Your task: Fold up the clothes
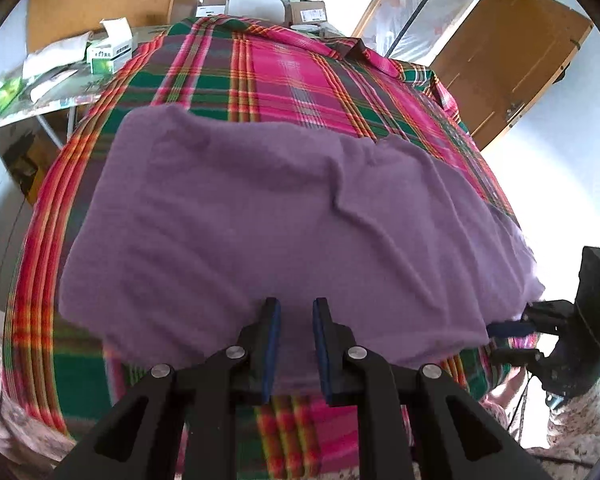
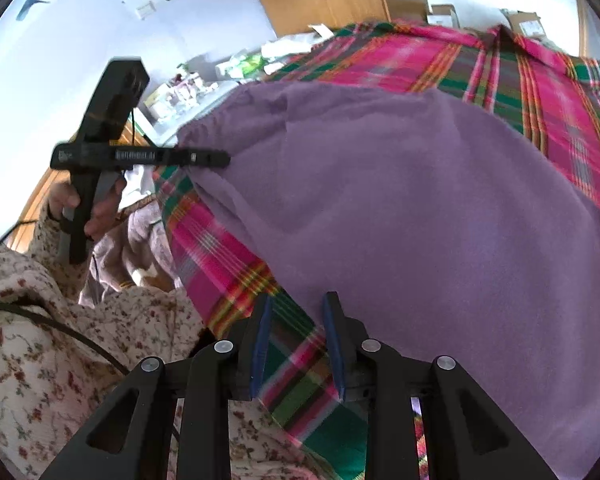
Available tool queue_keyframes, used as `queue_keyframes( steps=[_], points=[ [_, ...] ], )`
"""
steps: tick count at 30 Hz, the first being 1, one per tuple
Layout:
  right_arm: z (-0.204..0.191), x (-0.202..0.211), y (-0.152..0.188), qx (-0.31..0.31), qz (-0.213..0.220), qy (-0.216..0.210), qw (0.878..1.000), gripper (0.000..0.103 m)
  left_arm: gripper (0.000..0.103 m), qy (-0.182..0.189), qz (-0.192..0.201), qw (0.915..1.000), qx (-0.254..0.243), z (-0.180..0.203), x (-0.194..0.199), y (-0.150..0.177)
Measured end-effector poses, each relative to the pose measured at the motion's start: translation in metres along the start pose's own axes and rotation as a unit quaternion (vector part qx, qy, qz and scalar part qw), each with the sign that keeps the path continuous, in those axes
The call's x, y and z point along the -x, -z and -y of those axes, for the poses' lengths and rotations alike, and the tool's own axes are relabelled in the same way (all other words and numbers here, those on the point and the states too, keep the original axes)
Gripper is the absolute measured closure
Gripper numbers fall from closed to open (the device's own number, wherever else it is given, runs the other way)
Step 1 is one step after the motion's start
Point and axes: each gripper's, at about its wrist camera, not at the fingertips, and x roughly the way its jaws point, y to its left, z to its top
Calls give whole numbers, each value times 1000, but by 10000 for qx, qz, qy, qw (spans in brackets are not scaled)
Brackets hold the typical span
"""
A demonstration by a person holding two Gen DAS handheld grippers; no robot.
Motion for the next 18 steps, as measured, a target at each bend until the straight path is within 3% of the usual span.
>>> queue_keyframes(
  steps=[6, 11, 15, 18],
  points=[
    [-12, -17, -28, 40, 220, 11, 9998, 75, 86, 260, 71, 9994, 218, -12, 10, 15],
    [-23, -51, -31, 219, -213, -9, 9995, 75, 86, 438, 171, 9984, 324, -19, 16, 22],
    [-36, -53, -29, 369, -280, -64, 9989, 75, 86, 555, 246, 9972, 437, -27, 21, 24],
    [-41, -52, -34, 443, -248, 6, 9987, 75, 86, 396, 393, 9968, 568, -38, 31, 26]
  ],
)
